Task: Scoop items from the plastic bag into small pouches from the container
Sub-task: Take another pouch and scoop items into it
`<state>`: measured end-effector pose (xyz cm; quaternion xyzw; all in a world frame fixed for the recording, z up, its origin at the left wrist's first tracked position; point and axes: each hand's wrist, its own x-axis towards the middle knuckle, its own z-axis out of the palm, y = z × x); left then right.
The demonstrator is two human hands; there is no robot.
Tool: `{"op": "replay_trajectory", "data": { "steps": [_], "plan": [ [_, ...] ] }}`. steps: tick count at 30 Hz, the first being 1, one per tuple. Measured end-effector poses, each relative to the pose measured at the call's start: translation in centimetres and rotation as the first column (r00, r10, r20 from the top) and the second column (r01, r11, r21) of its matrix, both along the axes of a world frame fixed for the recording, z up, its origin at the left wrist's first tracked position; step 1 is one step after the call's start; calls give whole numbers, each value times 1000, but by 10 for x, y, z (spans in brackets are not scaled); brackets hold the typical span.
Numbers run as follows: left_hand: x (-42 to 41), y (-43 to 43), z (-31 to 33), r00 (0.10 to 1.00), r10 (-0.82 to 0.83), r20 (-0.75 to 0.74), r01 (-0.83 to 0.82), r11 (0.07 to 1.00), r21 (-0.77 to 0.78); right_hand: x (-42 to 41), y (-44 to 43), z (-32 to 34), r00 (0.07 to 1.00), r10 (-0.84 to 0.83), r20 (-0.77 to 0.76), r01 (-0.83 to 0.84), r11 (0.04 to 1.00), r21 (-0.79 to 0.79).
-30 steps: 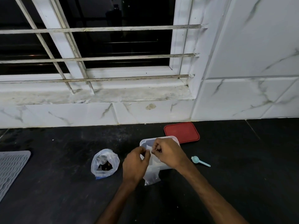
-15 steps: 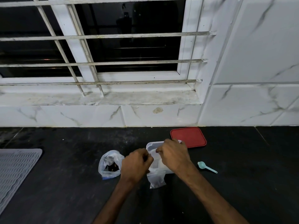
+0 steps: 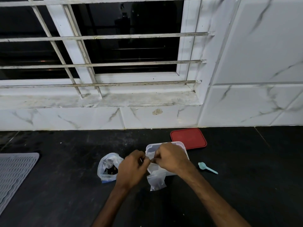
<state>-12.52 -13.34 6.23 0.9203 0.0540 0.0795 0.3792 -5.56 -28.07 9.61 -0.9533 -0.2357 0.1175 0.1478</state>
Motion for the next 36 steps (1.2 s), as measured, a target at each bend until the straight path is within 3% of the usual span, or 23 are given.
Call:
{"op": "replay_trajectory", "data": {
  "steps": [3, 6, 8, 12, 15, 17, 20, 24, 26, 28, 31, 36],
  "plan": [
    [-14, 15, -7, 996, -12, 90, 29, 980, -196, -2, -6, 3, 994, 40, -101, -35, 998, 48],
    [-30, 19, -24, 994, -111, -3, 105, 951, -292, -10, -4, 2, 976, 139, -170, -133, 990, 44],
    [-39, 10, -35, 989, -116, -91, 92, 968, -234, -21, 3, -5, 969, 169, -177, -173, 985, -3],
    [-52, -17, -47, 988, 30, -152, -34, 999, -23, -41, 20, -24, 971, 127, -202, -160, 975, -152],
    [-58, -31, -60, 984, 119, -133, -123, 992, -22, -43, 23, -33, 972, 81, -220, -124, 974, -192],
    [-64, -35, -70, 977, 164, -134, -172, 984, -47, -42, 18, -35, 969, 58, -242, -91, 987, -129],
    [-70, -39, -90, 969, 228, -100, -232, 972, -28, -29, -12, -35, 992, -2, -126, 18, 991, 131],
    [-75, -48, -99, 952, 297, -74, -299, 954, -20, -2, -78, -39, 954, -298, -8, 285, 902, 326],
    [-74, -54, -102, 939, 326, -109, -332, 943, -35, 15, -115, -59, 886, -463, 36, 435, 854, 284],
    [-72, -60, -105, 929, 345, -133, -355, 933, -59, 30, -145, -87, 852, -523, 6, 517, 844, 144],
    [-69, -70, -110, 920, 358, -161, -375, 923, -87, 37, -171, -121, 860, -506, -61, 502, 862, -78],
    [-65, -82, -110, 896, 391, -210, -421, 898, -125, 34, -178, -145, 883, -468, -44, 440, 856, -272]
  ]
}}
